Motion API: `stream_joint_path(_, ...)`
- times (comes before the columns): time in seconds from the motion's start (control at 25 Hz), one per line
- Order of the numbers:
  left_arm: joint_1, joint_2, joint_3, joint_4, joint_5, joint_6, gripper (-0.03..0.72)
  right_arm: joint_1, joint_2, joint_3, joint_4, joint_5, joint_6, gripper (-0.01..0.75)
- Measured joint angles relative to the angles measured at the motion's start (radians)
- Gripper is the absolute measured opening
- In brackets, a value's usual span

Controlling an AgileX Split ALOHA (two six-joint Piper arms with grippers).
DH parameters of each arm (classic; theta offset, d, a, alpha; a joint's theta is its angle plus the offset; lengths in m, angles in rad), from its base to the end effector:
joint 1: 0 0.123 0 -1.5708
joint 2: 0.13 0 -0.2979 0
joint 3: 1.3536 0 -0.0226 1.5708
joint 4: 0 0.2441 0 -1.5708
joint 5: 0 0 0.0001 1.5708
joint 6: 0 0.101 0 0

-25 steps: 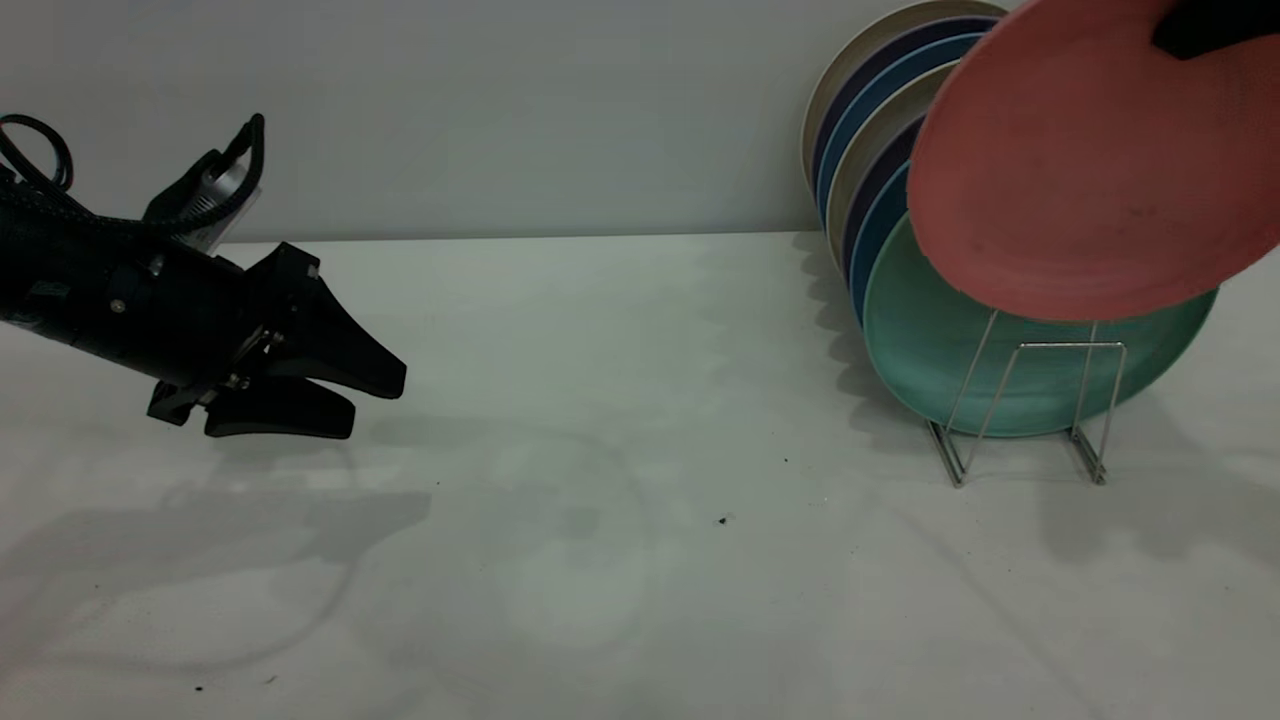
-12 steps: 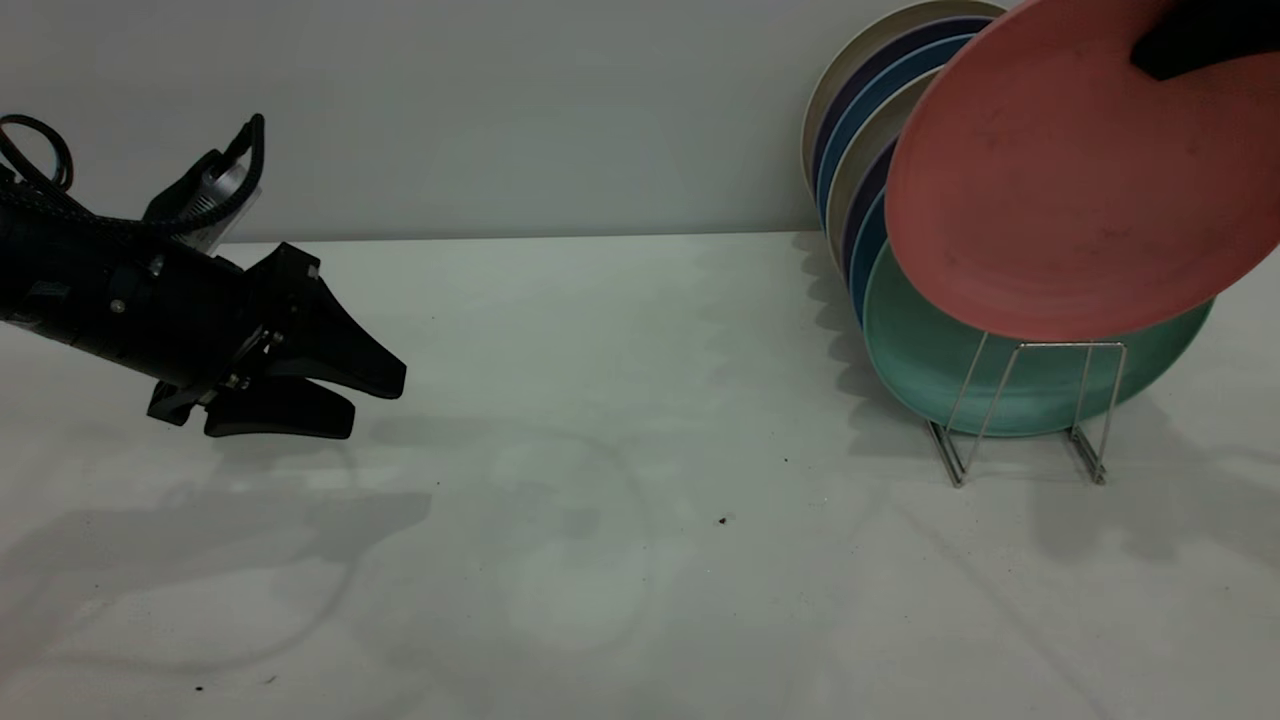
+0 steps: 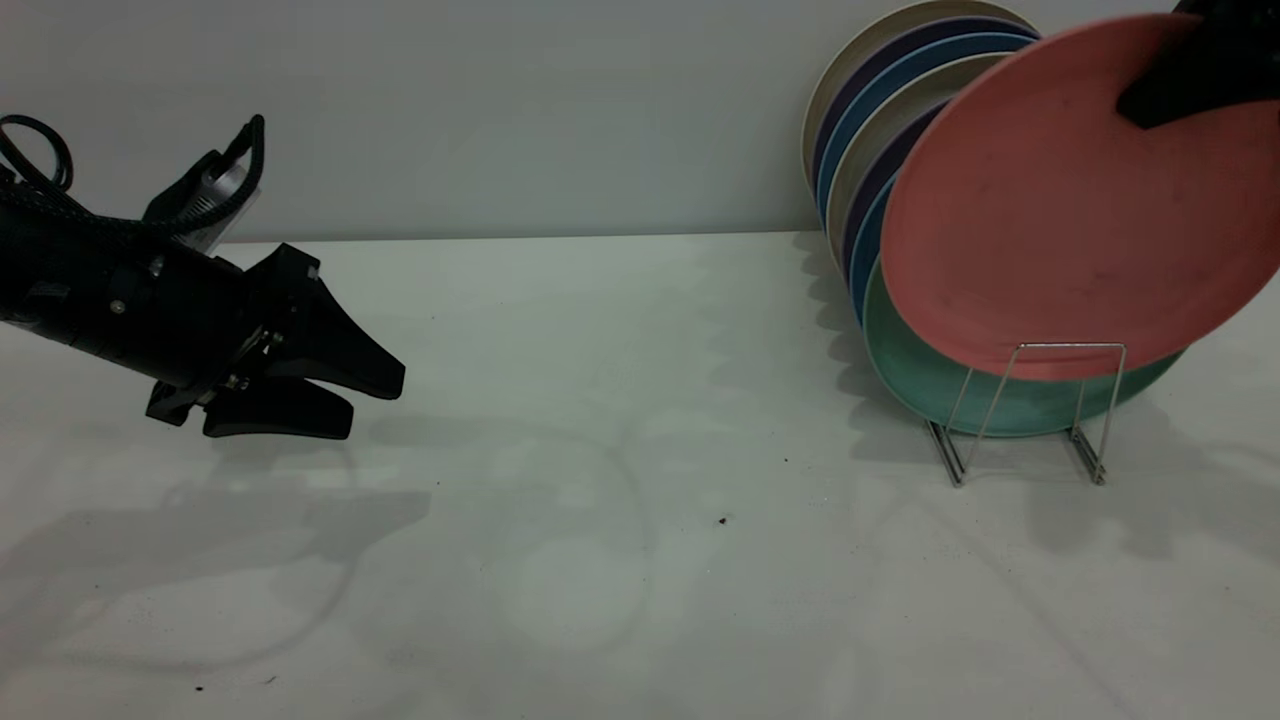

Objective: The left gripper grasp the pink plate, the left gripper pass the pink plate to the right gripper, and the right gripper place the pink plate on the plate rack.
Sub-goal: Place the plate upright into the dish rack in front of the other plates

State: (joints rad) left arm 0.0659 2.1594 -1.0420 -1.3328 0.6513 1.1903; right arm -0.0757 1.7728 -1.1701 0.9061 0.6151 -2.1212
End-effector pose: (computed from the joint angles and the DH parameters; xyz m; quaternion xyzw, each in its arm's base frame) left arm 0.3732 -0.0351 0.0733 -0.0145 0.9368 -0.3063 0.1687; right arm 0.3770 0.0175 0.2320 -0.5959 0.7079 -0.0272 0.3783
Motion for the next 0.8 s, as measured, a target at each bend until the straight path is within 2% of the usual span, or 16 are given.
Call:
stream_joint_path(0.44, 0.0, 0.0, 0.0, 0.001, -0.001, 0.0, 0.554, 0.0, 0.008, 0.0, 0.002, 0.003, 0.0, 0.111)
stream_joint_path(0.8, 0.0, 0.0, 0.0, 0.002, -0.001, -0.007, 0.554, 0.0, 0.008, 0.0, 0.002, 0.029, 0.018, 0.249)
